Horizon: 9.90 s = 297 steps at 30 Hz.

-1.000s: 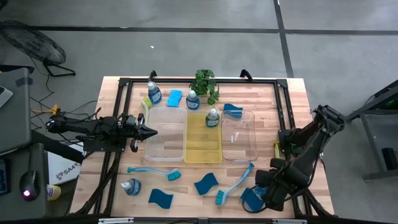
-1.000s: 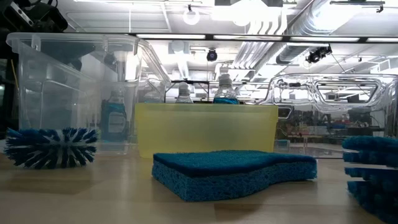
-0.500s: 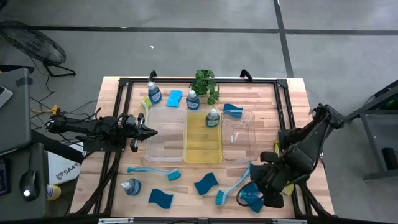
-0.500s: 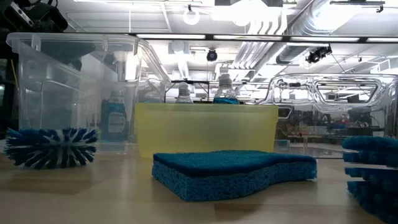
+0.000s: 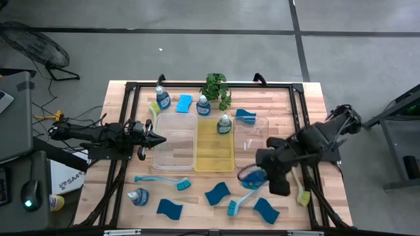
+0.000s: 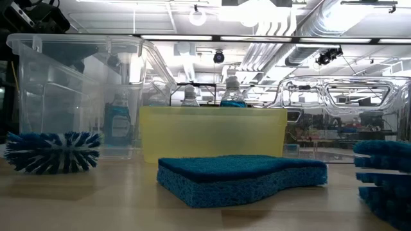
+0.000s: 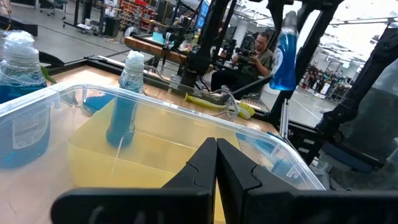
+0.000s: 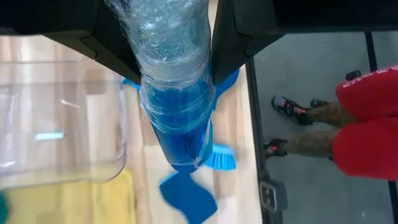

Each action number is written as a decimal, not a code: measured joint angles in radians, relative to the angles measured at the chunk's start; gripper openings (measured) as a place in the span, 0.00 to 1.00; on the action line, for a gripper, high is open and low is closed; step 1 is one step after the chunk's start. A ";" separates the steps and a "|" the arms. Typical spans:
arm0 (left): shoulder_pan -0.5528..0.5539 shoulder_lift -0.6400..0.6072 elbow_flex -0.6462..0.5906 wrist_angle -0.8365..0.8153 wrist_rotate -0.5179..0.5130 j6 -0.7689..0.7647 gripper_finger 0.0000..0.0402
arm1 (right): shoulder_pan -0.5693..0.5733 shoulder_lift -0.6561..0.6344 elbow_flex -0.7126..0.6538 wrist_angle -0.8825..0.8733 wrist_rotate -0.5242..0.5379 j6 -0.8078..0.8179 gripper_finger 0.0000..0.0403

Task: Pick & Place Kitchen Sink Supplies
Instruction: Put the dishwashing liquid bottle into the yellow bin

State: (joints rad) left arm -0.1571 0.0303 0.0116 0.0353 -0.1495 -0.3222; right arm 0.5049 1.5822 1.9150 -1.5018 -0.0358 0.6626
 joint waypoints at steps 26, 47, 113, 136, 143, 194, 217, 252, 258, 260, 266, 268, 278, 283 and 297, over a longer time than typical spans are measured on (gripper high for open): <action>0.000 0.000 0.000 0.000 0.000 0.000 0.01 | -0.457 0.036 0.015 0.078 -0.052 -0.340 0.38; 0.000 0.000 0.000 0.000 0.000 0.000 0.01 | -0.546 0.239 0.015 0.185 -0.030 -0.622 0.38; 0.000 0.000 0.000 0.000 0.000 0.000 0.01 | -0.631 0.549 0.163 -0.004 0.125 -0.828 0.38; 0.000 0.000 0.000 0.000 0.000 0.000 0.01 | -0.629 0.547 0.163 -0.001 0.124 -0.873 0.54; 0.000 0.000 0.000 0.000 0.000 0.000 0.01 | -0.629 0.546 0.163 -0.016 0.124 -0.857 0.54; 0.000 0.000 0.000 0.000 0.000 0.000 0.01 | -0.790 0.372 0.060 0.493 0.087 -0.972 0.55; 0.000 0.000 0.000 0.000 0.000 0.000 0.01 | -0.826 0.240 -0.395 1.040 0.110 -0.930 0.58; 0.000 0.000 0.000 0.000 0.000 0.000 0.01 | -0.874 0.338 -0.495 1.379 0.028 -0.844 0.82; 0.000 0.000 0.000 0.000 0.000 0.000 0.01 | -0.878 0.355 -0.453 1.341 0.032 -0.843 0.80; 0.000 0.000 0.000 0.000 0.000 0.000 0.01 | -0.879 0.357 -0.453 1.327 0.031 -0.843 0.79; 0.000 0.000 0.000 0.000 0.000 0.000 0.01 | -0.880 0.357 -0.451 1.299 -0.003 -0.842 0.73; 0.000 0.000 0.000 0.000 0.000 0.000 0.01 | -0.880 0.357 -0.451 1.306 -0.001 -0.842 0.71; 0.000 0.000 0.000 0.000 0.000 0.000 0.01 | -0.880 0.356 -0.451 1.335 -0.024 -0.842 0.58; 0.000 0.000 0.000 0.000 0.000 0.000 0.01 | -0.880 0.360 -0.451 1.335 -0.024 -0.836 0.53; 0.000 0.000 0.000 0.000 0.000 0.000 0.01 | -0.880 0.379 -0.451 1.348 -0.013 -0.817 0.38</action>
State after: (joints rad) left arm -0.1572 0.0301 0.0116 0.0353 -0.1495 -0.3222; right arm -0.3756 1.9614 1.4639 -0.1535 -0.0490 -0.1546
